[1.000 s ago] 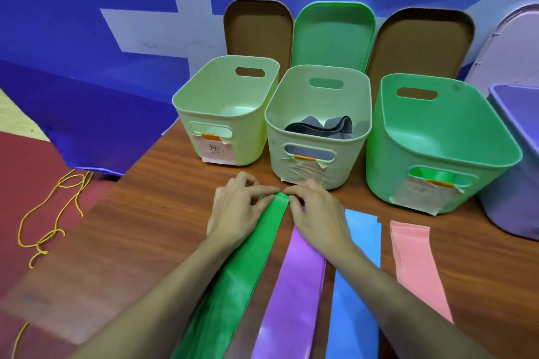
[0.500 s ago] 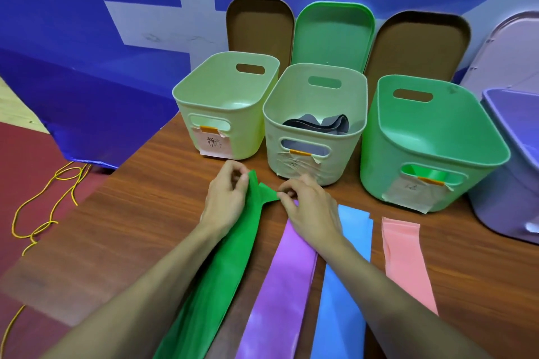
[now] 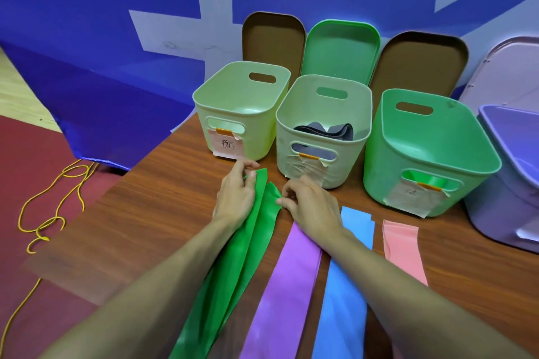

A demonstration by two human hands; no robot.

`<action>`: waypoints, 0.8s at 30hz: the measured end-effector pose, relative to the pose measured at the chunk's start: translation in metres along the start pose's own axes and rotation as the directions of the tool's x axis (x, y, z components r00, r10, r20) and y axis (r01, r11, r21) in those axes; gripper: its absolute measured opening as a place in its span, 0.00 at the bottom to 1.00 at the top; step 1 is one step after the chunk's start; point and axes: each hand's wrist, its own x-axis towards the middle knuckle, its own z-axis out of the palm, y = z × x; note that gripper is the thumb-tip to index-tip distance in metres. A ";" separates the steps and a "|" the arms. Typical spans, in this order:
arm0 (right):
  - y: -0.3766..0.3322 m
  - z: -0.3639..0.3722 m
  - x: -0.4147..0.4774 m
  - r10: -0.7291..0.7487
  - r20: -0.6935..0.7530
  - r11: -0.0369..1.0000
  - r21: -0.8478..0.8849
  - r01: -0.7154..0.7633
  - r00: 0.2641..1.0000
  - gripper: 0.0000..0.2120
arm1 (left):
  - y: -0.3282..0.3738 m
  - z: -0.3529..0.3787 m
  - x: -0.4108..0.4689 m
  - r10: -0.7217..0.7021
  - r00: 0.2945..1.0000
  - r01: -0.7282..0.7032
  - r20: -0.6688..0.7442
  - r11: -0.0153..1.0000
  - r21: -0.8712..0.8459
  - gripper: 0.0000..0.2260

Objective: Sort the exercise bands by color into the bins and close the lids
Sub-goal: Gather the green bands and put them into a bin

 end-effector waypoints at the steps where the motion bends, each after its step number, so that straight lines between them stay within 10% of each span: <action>1: -0.006 -0.005 0.002 0.007 0.036 0.999 -0.049 -0.005 0.999 0.08 | -0.001 0.001 0.001 0.014 1.000 -0.014 0.005 1.000 0.016 0.09; 6: -0.037 -0.025 -0.001 -0.052 0.027 0.923 -0.379 0.059 0.998 0.10 | 0.000 -0.007 0.003 -0.035 0.997 0.031 -0.067 0.997 -0.066 0.10; 12: -0.057 -0.057 -0.015 0.116 0.035 0.971 0.205 -0.120 0.993 0.02 | 0.011 -0.050 -0.002 -0.162 0.984 0.169 0.074 0.981 -0.096 0.11; 24: -0.109 -0.159 -0.061 0.079 0.141 0.471 0.867 -0.161 0.987 0.07 | 0.159 -0.155 -0.024 0.148 0.988 -0.152 -0.043 0.981 -0.118 0.09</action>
